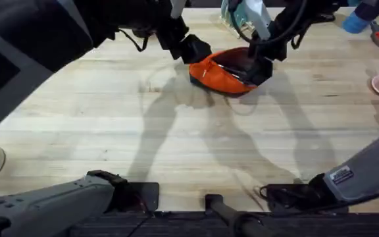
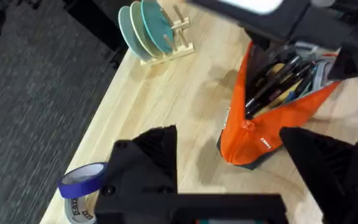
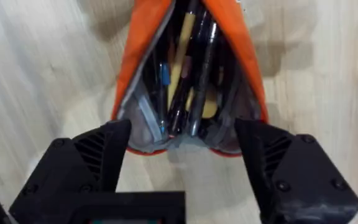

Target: Unzip the bag, pick up the pens from the table one at a time and place them inside, then zip the bag closed.

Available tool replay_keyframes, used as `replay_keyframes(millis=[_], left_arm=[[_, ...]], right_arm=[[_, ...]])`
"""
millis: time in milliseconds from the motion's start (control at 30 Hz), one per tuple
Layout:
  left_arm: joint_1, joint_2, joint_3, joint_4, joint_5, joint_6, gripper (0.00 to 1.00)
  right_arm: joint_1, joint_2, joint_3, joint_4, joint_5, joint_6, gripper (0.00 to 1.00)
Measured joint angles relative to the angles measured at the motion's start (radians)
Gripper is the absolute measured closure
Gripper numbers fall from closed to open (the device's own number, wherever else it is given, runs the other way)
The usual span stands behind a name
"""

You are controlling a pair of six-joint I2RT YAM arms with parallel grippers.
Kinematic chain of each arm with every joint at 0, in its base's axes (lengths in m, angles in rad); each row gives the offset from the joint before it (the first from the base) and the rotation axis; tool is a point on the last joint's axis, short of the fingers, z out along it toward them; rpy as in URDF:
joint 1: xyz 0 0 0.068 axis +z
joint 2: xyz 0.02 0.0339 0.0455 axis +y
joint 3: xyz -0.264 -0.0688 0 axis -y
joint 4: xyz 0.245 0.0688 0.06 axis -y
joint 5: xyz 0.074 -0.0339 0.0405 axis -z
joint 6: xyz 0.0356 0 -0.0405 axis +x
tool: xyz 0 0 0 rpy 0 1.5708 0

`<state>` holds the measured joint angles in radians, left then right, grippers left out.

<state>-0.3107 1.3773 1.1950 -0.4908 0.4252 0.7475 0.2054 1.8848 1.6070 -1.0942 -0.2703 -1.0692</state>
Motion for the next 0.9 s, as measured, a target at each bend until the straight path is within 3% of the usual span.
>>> replay_keyframes(millis=[367, 600, 767, 900], left_arm=[[0.0, 0.0, 0.0, 0.001, 0.0, 0.0, 0.006], [0.0, 0.0, 0.0, 0.024, 0.0, 0.0, 0.006], [0.003, -0.007, 0.0, -0.062, 0.002, 0.0, 0.007], [0.035, -0.067, 0.0, -0.122, 0.003, 0.0, 0.007]], right_arm=[[0.0, -0.147, 0.0, -0.003, 0.0, 0.127, 0.005], [0.0, -0.179, 0.0, -0.028, 0.0, 0.157, 0.004], [0.0, -0.179, 0.0, -0.036, 0.0, 0.161, 0.005], [0.0, -0.179, 0.0, -0.036, 0.0, 0.174, 0.005]])
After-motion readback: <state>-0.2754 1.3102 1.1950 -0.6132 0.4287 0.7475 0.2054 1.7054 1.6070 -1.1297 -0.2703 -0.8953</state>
